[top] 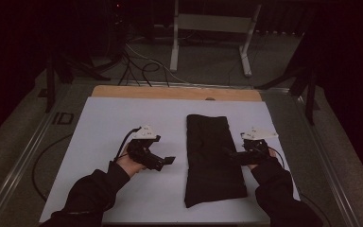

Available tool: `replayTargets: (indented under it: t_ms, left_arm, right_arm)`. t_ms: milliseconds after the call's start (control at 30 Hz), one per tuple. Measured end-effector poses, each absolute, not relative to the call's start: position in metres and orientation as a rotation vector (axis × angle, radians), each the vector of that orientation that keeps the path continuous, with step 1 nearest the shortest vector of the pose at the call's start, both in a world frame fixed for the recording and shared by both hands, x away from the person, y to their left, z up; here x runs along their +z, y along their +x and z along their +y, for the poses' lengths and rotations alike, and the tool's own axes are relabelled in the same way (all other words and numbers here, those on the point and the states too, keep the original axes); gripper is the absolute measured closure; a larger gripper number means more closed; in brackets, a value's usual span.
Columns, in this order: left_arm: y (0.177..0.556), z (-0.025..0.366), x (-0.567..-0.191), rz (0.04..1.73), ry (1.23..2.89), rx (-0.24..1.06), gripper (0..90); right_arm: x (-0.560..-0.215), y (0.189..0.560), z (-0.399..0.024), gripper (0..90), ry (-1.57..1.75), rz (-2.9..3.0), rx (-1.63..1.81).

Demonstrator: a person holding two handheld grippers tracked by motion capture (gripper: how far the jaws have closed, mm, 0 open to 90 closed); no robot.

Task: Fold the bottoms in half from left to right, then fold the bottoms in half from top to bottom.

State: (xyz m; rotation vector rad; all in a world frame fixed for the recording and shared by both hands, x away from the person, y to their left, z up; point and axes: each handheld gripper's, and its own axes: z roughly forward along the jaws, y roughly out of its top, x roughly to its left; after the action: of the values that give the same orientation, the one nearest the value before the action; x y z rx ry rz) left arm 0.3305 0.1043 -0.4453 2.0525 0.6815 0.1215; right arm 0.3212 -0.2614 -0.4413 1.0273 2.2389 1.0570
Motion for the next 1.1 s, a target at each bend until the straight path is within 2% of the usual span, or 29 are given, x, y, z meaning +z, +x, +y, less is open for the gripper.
replayTargets:
  t_ms: [800,1100]
  left_arm:
    - [0.378,0.074,-0.449,0.736,2.087,0.122,0.0]
    - [0.403,0.062,-0.457,0.803,2.046,0.077,0.0]
  right_arm:
    - [-0.444,0.370,-0.265,9.7,1.094,2.219,1.053]
    - [-0.446,0.396,-0.268,9.7,1.144,2.211,1.067]
